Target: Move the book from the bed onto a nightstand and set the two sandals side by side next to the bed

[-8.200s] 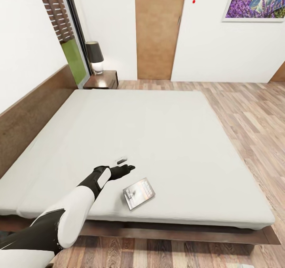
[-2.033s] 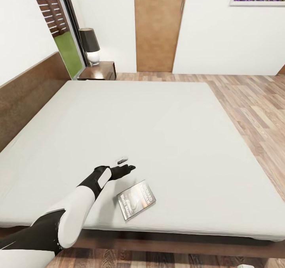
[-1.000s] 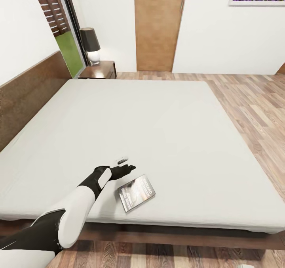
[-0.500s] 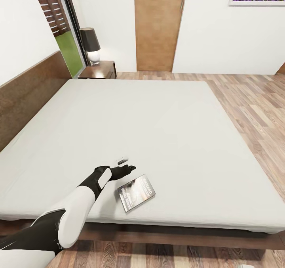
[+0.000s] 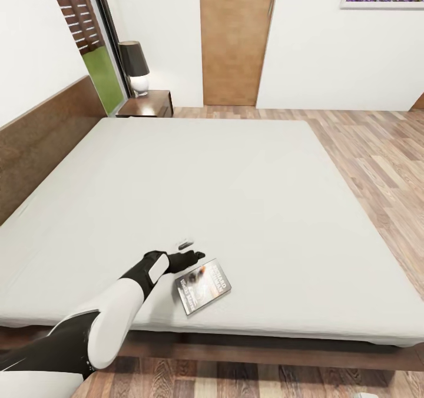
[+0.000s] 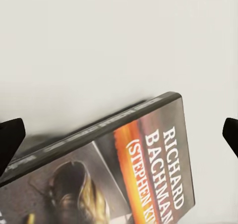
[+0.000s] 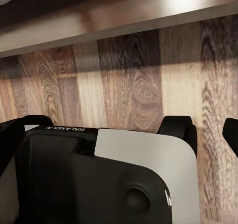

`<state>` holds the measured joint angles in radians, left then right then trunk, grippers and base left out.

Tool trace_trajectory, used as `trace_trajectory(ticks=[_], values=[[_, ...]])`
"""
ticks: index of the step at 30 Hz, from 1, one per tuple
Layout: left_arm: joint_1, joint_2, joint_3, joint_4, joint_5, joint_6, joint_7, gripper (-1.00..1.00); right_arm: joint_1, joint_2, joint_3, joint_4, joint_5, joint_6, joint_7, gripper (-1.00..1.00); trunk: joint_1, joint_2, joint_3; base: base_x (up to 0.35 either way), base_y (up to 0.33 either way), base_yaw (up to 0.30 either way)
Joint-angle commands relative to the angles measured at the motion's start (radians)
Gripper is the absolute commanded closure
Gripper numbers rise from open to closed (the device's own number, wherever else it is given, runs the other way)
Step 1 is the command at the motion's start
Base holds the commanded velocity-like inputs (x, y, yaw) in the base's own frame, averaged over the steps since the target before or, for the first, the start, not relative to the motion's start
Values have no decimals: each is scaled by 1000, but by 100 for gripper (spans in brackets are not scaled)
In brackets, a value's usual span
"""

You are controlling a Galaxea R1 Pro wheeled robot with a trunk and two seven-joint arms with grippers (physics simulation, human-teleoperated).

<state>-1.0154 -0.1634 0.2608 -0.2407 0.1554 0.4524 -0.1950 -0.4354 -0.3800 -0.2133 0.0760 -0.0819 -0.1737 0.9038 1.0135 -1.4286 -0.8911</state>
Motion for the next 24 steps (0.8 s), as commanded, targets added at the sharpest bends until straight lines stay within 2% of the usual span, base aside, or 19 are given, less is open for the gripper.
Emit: trace_trajectory(ticks=[1, 24], values=[[0, -1, 1, 2, 10, 8, 1, -100, -2, 0, 3, 4, -9, -4, 4, -100, 0, 0, -1, 0, 0, 0], [0, -8, 1, 11, 9, 6, 2, -100, -1, 0, 3, 5, -9, -4, 4, -100, 0, 0, -1, 0, 0, 0]])
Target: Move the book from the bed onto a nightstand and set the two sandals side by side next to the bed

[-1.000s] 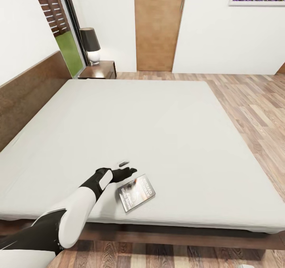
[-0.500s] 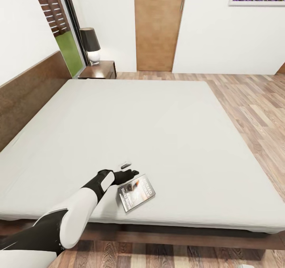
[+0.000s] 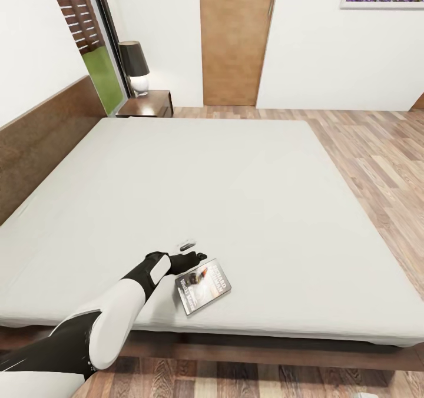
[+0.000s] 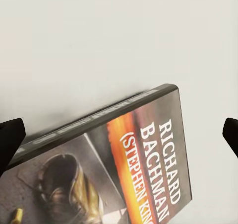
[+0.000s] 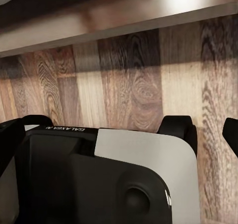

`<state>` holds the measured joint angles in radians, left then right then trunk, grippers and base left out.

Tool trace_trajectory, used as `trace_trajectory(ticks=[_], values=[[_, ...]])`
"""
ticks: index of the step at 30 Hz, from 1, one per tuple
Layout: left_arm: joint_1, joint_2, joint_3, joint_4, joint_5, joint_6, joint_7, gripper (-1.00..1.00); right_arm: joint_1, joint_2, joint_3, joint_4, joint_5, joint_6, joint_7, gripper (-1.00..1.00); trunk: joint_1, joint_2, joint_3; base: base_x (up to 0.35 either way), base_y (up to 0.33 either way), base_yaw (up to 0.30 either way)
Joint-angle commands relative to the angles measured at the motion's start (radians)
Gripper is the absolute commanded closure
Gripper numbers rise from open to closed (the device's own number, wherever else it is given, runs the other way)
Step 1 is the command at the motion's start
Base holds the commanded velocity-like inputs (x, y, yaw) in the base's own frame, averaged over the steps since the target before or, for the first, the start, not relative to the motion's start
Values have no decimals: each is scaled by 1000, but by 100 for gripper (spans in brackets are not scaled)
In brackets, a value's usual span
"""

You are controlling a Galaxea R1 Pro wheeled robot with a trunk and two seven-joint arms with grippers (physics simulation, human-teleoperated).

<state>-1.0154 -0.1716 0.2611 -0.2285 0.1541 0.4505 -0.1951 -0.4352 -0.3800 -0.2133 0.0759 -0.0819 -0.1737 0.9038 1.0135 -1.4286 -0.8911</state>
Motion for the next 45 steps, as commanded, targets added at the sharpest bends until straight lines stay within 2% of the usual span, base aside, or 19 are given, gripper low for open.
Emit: trace_trajectory(ticks=[1, 15, 25, 45], values=[[0, 0, 1, -2, 10, 8, 2, -100, -2, 0, 3, 5, -9, -4, 4, -100, 0, 0, -1, 0, 0, 0], [0, 0, 1, -2, 10, 7, 2, -100, -2, 0, 3, 5, -9, -4, 4, -100, 0, 0, -1, 0, 0, 0], [0, 0, 1, -2, 10, 7, 2, -100, -2, 0, 3, 5, -9, -4, 4, -100, 38, -70, -32, 0, 0, 0], [0, 0, 1, -2, 10, 7, 2, -100, -2, 0, 3, 5, -9, -4, 4, -100, 46, -84, -38, 0, 0, 0]])
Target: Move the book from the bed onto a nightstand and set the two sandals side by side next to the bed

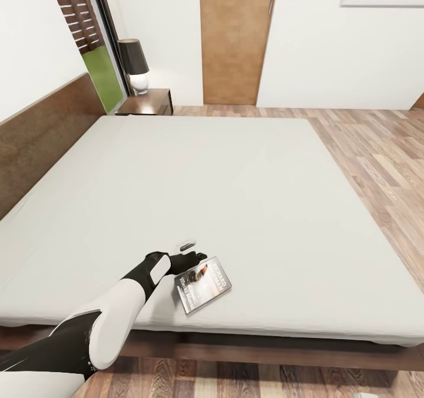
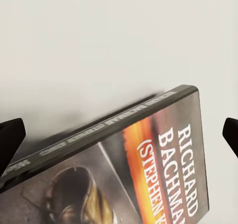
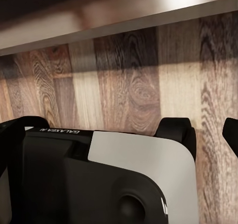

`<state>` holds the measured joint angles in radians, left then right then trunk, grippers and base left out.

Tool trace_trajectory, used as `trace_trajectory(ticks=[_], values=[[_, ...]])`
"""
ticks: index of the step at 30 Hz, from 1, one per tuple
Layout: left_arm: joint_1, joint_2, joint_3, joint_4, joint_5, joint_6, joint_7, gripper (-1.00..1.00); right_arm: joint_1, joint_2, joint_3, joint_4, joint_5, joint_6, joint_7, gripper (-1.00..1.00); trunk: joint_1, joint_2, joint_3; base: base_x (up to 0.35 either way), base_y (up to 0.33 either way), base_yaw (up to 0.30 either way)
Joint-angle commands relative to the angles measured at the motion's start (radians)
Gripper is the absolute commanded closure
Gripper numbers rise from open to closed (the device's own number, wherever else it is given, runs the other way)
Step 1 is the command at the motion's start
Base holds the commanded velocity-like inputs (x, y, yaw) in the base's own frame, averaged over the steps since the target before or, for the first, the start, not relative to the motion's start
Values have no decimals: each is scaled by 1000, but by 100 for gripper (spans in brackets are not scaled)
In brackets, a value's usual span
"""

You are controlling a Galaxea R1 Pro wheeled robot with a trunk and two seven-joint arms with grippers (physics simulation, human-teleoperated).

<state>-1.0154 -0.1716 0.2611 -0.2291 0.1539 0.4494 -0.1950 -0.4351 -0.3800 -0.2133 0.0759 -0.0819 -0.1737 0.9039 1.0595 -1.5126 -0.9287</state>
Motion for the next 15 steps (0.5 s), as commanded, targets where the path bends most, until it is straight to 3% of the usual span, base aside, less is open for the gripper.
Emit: trace_trajectory(ticks=[1, 15], values=[[0, 0, 1, -2, 10, 8, 2, -100, -2, 0, 3, 5, -9, -4, 4, -100, 0, 0, -1, 0, 0, 0], [0, 0, 1, -2, 10, 8, 2, -100, -2, 0, 3, 5, -9, -4, 4, -100, 0, 0, -1, 0, 0, 0]])
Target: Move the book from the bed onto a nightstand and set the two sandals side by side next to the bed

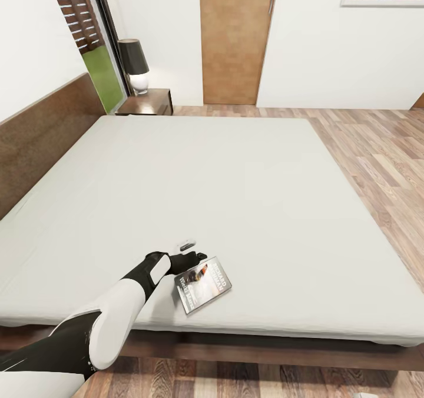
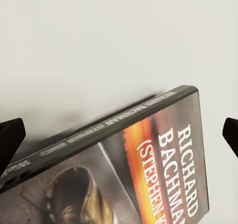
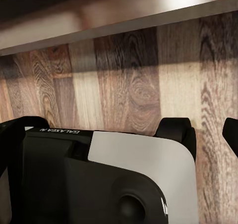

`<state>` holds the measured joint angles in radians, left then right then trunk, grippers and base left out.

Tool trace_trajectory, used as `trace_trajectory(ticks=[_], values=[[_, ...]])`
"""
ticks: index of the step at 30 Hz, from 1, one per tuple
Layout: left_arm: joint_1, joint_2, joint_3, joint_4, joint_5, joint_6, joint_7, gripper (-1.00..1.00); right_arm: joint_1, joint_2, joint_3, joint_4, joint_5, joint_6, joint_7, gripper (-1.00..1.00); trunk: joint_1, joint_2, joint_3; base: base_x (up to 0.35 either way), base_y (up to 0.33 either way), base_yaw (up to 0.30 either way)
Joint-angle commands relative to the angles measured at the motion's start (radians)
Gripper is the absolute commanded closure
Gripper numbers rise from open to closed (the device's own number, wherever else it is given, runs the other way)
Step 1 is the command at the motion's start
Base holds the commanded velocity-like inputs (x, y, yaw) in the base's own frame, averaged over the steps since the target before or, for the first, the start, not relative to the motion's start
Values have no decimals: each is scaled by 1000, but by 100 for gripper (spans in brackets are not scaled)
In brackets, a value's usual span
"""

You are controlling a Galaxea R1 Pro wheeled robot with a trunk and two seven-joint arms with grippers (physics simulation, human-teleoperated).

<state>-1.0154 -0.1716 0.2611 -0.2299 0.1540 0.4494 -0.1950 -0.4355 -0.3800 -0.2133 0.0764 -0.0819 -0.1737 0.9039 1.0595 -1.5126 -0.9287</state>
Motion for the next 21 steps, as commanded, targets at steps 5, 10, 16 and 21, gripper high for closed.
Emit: trace_trajectory(ticks=[5, 10, 16, 21], values=[[0, 0, 1, -2, 10, 8, 2, -100, -2, 0, 3, 4, -9, -4, 4, -100, 0, 0, -1, 0, 0, 0], [0, 1, 1, -1, 10, 8, 2, -100, -2, 0, 3, 5, -9, -4, 4, -100, 0, 0, -1, -127, 0, 0], [0, 1, 1, -2, 10, 8, 2, -100, -2, 0, 3, 4, -9, -4, 4, -100, 0, 0, -1, -77, 0, 0], [0, 1, 1, -1, 10, 8, 2, -100, -2, 0, 3, 5, -9, -4, 4, -100, 0, 0, -1, -9, 0, 0]])
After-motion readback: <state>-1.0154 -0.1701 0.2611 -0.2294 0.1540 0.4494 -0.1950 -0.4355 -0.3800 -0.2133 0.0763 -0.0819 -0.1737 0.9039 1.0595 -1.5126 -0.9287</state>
